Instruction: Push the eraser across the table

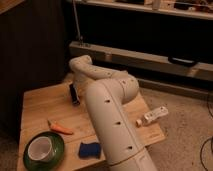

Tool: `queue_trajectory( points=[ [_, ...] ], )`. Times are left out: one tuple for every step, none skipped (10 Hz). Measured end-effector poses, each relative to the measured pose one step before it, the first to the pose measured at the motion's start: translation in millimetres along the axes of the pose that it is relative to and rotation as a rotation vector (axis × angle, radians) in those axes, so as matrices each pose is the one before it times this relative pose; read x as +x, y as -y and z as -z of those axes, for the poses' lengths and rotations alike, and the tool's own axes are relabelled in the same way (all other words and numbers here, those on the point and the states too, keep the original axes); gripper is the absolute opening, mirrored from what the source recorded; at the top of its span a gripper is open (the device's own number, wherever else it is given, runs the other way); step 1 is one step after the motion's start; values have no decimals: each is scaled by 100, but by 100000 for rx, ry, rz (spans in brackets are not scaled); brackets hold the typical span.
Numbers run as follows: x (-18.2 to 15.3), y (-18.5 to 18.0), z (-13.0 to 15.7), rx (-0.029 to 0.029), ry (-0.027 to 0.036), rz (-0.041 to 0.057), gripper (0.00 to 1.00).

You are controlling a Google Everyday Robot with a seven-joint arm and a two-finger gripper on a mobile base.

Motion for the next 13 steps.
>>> queue_trajectory(
  points=[
    [-223,-1015,80,-1323,190,2147,0],
    [36,-1006,7,-1021,-278,2315,0],
    [7,-600,23,-685,-149,1409,0],
    [108,-674,-205,-799,-724,1812,0],
    [110,-655,-413,-498,-907,1507,0],
    [6,-844,-353,-486,-840,1651,0],
    [-51,-1082,-529,-356,-1182,2252,0],
    [-143,-731,-308,-380,-578,1411,0],
    [-137,-729,-283,-418,-476,1485,0],
    [-208,-891,-227,-732,-316,1824,0],
    [-121,-678,-153,-588,-252,1401,0],
    [-87,-691,-190,-671,-278,1402,0],
    [-77,-490,-71,-635,-84,851,0]
  ],
)
